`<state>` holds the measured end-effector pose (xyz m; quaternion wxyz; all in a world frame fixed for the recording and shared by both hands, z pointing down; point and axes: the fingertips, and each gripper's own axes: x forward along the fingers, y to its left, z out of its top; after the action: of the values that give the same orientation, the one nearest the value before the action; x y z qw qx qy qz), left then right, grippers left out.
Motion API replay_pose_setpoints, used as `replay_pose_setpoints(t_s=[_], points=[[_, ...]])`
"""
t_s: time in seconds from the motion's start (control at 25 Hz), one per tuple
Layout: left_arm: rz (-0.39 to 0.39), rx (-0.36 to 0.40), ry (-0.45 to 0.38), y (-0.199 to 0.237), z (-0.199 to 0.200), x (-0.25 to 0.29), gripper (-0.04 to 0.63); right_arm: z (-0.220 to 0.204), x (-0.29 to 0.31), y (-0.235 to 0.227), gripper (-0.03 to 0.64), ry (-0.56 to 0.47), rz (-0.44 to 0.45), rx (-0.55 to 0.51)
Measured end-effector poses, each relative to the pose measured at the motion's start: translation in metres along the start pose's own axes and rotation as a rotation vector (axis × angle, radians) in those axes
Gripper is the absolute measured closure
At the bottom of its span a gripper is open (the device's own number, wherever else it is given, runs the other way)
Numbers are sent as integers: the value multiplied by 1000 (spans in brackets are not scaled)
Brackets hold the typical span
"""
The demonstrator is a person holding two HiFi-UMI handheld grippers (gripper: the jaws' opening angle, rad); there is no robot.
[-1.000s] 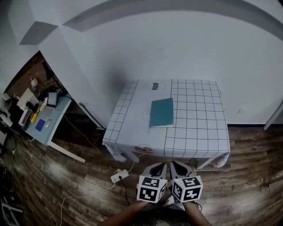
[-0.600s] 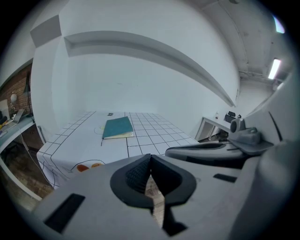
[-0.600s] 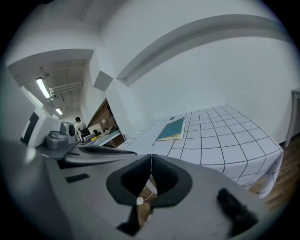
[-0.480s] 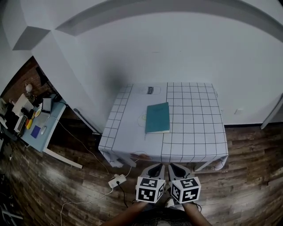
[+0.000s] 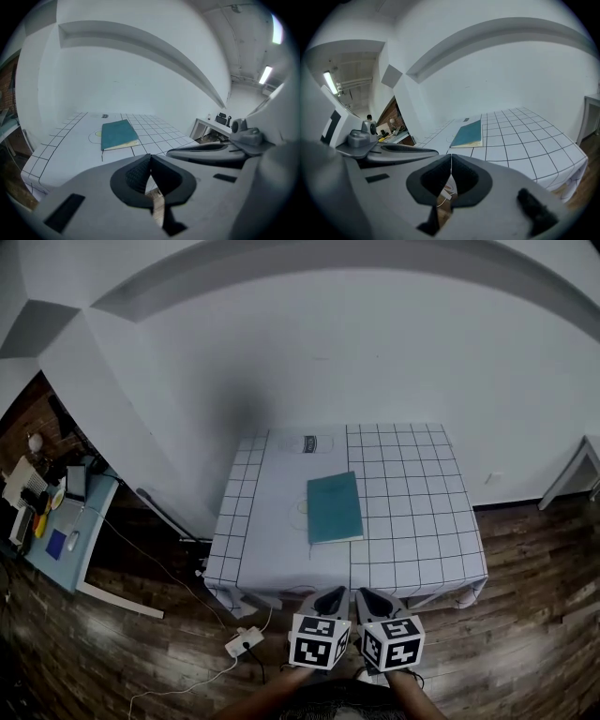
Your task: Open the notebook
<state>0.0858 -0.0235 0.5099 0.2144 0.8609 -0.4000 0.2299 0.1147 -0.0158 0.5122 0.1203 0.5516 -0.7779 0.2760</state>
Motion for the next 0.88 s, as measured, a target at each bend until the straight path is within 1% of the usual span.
replay_pose_setpoints(t_s=[0.28, 0.52, 0.72, 0.88], points=[[-46, 16, 1, 45, 12, 5, 584, 12, 43, 23, 604, 3, -35, 11], [-84, 16, 8, 82, 14, 1, 584, 20, 70, 48, 604, 0, -65, 19], [-128, 21, 8, 96, 15, -1, 584, 28, 75, 53, 603, -24, -121, 30], [-157, 16, 14, 95, 16, 4, 584, 32, 71, 42, 604, -40, -168, 45]])
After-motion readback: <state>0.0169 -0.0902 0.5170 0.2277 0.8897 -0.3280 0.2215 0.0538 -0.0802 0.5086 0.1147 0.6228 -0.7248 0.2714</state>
